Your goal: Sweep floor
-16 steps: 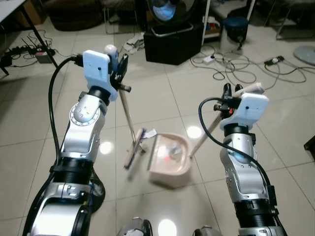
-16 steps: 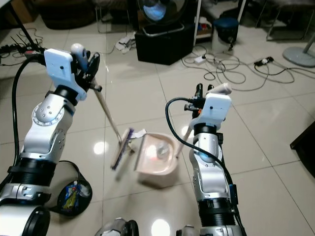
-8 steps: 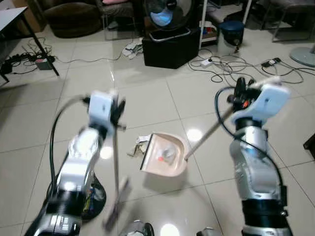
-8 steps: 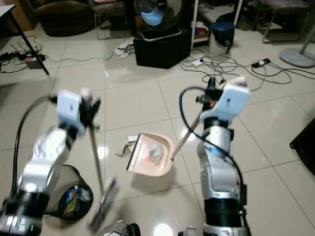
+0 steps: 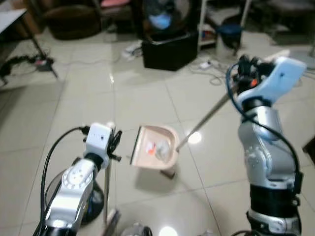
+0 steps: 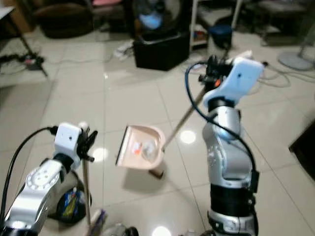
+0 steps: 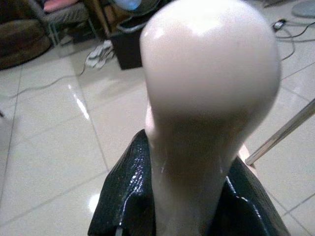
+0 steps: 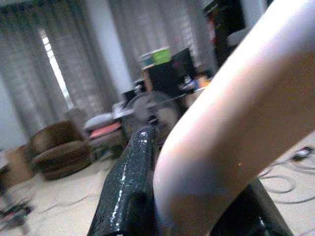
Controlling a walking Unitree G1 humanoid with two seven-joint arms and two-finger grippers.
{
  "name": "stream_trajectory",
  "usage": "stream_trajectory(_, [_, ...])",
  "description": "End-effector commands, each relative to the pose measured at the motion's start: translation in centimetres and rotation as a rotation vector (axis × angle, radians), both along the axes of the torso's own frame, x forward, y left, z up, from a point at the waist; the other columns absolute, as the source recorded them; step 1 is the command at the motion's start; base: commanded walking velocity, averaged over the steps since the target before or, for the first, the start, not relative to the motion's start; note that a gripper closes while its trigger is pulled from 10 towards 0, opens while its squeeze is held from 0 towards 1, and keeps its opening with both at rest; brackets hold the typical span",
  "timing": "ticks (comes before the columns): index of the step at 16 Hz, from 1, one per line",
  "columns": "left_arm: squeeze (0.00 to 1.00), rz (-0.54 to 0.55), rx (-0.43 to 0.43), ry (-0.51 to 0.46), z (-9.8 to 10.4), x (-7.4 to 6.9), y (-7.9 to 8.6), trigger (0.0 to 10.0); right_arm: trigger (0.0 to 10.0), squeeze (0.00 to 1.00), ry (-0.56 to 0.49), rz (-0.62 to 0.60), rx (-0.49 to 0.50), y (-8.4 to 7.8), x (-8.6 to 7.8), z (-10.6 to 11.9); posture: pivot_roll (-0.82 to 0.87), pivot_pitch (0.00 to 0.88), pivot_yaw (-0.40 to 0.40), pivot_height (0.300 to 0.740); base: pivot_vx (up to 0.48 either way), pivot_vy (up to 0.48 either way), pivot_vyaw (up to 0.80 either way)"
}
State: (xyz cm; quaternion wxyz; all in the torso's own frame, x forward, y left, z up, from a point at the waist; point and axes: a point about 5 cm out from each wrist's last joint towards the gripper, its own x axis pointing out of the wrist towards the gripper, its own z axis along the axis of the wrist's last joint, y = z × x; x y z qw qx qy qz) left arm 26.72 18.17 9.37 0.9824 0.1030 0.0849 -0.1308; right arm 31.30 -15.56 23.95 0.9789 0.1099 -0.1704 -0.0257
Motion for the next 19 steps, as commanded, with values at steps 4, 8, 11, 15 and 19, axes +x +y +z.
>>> stream_trajectory(4, [0.00,0.077,0.056,0.056,-1.0,-2.4,1.3,10.0,10.0,0.00,-0.060,0.111,0.079,1.4,-0.3,3.0,-0.08,0.000,0.084,0.740,0.000,0.000,0.80])
stream_trajectory(8, [0.00,0.128,0.065,0.021,-0.9,-3.2,1.3,10.0,10.0,0.00,-0.061,0.147,0.067,2.1,-0.1,4.1,-0.08,0.000,0.060,0.740,0.000,0.000,0.80])
stream_trajectory(11, [0.00,0.165,0.063,-0.041,0.1,-2.8,1.2,10.0,10.0,0.00,-0.051,0.170,0.064,2.3,0.2,4.6,-0.07,0.000,0.041,0.740,0.000,0.000,0.80])
stream_trajectory(15, [0.00,0.163,0.057,-0.093,1.1,-2.3,1.0,10.0,10.0,0.00,-0.034,0.136,0.080,1.6,0.4,4.3,-0.07,0.000,0.048,0.740,0.158,0.000,0.77])
stream_trajectory(19, [0.00,0.137,0.059,-0.092,1.1,-2.3,0.4,10.0,10.0,0.00,-0.020,0.116,0.097,1.2,0.4,3.9,-0.08,0.000,0.057,0.740,0.361,0.000,0.00])
